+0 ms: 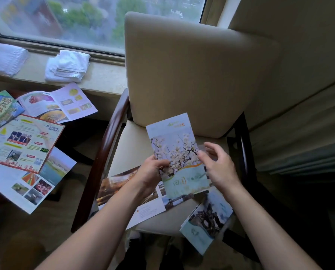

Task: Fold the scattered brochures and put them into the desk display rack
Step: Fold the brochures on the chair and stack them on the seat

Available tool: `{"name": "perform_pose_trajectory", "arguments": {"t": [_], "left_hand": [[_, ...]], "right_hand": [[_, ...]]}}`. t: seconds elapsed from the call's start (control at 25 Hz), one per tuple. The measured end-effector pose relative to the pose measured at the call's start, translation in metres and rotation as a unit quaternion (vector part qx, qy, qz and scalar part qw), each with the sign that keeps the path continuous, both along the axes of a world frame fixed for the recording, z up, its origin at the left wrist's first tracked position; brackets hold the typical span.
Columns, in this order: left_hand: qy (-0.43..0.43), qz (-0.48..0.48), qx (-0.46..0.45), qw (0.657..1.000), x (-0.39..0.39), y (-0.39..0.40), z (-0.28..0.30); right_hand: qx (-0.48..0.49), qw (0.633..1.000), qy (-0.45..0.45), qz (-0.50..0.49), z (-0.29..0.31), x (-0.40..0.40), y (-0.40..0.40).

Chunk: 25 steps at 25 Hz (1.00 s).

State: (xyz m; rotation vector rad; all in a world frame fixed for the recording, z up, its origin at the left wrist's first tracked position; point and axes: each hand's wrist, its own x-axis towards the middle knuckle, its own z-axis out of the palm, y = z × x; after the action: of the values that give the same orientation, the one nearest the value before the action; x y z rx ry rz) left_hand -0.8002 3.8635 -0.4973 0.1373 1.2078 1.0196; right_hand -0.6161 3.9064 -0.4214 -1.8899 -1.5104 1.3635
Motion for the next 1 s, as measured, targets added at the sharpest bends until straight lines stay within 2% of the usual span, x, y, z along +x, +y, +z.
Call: {"name": "perform_pose_trajectory", "arguments": {"t": [0.08, 0.16, 0.24, 0.32, 0.44, 0.52, 0.6, 0.68, 0.84, 0.92, 1.0], "left_hand": [[-0.003, -0.017, -0.004, 1.000, -0.010, -0.002, 0.000], [0.040, -0.038, -0.003, 0.998, -0.011, -0.002, 0.001], [0.087, -0.032, 0.002, 0.996, -0.006, -0.002, 0.002], [0.089, -0.035, 0.015, 0.995, 0.003, -0.003, 0.003], [0.142, -0.083, 0.022, 0.986, 0.016, -0.008, -0.001], [0.256, -0.161, 0.032, 0.953, 0.028, -0.017, -0.011], [0.360, -0.241, 0.044, 0.900, 0.048, -0.029, -0.024], [0.409, -0.298, 0.067, 0.860, 0.073, -0.045, -0.041], [0.369, -0.427, 0.102, 0.819, 0.122, -0.075, -0.088], [0.344, -0.451, 0.101, 0.817, 0.129, -0.085, -0.110], [0.359, -0.436, 0.075, 0.822, 0.119, -0.090, -0.131]], "right_hand": [[-0.043, 0.999, -0.011, 0.003, -0.006, 0.006, -0.002], [-0.078, 0.997, -0.014, 0.014, -0.016, 0.004, -0.005], [-0.065, 0.998, -0.018, 0.013, -0.026, -0.001, -0.012], [-0.074, 0.997, 0.011, -0.006, -0.036, -0.005, -0.015], [-0.083, 0.995, 0.009, -0.051, -0.054, 0.003, -0.022], [-0.073, 0.993, -0.047, -0.079, -0.067, 0.016, -0.034], [-0.073, 0.985, -0.087, -0.130, -0.085, 0.034, -0.056], [-0.091, 0.973, -0.103, -0.188, -0.105, 0.053, -0.087], [-0.149, 0.942, -0.161, -0.253, -0.149, 0.098, -0.144], [-0.176, 0.935, -0.168, -0.259, -0.175, 0.112, -0.159], [-0.189, 0.934, -0.164, -0.253, -0.199, 0.116, -0.161]]}}
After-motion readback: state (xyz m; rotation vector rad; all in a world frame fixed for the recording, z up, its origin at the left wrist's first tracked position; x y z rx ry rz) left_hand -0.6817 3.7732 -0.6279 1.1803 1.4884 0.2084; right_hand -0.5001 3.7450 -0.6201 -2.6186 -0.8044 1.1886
